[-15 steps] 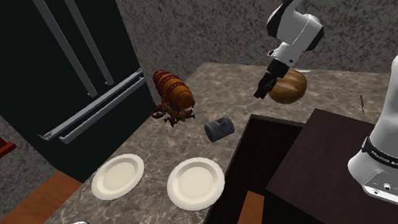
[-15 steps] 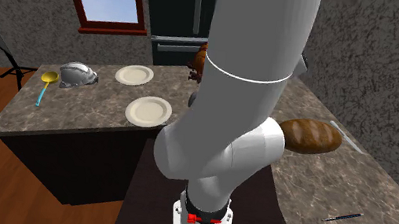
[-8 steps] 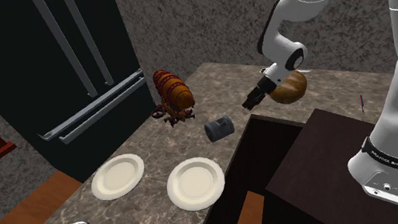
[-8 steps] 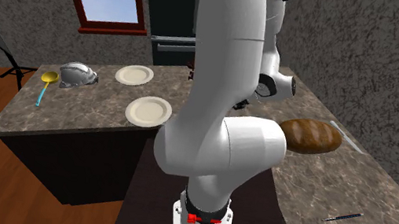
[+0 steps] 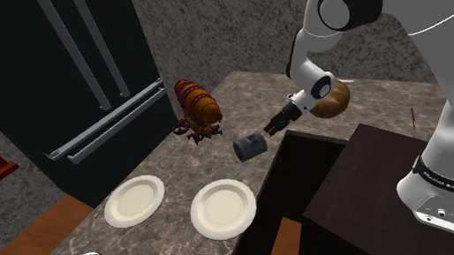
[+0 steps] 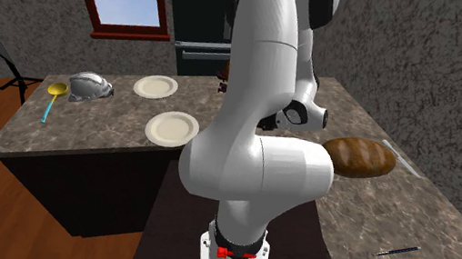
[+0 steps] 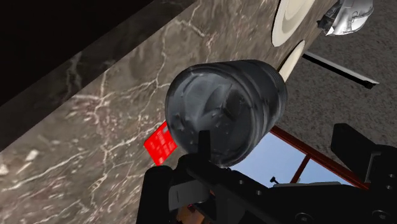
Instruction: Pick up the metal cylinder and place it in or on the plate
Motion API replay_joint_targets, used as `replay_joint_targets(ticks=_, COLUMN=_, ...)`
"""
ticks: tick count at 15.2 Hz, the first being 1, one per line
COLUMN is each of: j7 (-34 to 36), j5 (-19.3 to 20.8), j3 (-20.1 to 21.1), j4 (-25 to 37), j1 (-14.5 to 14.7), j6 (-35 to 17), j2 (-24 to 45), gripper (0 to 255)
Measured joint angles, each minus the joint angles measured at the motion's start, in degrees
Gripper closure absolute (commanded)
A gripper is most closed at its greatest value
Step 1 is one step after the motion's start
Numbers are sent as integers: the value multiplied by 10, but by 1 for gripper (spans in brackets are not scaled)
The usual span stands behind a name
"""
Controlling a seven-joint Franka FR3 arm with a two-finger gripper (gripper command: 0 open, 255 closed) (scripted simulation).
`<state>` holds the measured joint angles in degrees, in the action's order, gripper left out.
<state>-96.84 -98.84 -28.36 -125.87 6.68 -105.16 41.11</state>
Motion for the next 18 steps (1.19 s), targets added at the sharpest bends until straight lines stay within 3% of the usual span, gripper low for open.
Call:
replay_joint_targets(ticks=5, j7=-2, j5=-28, j3=19, j4=16, j1=8, j6=-11, j2=20, gripper=0)
replay_joint_targets(ticks=11, j7=-1, j5=-32, j3=22, j4=20, j1=9, j6=-13, j2=24, gripper=0)
replay_joint_targets(ticks=12, j7=-1, j5=-32, j3=22, j4=20, j1=9, j6=-13, j2=24, gripper=255)
replay_joint_targets(ticks=18, j7=-1, j5=-32, j3=22, j4=20, j1=9, j6=-12, j2=24, gripper=255)
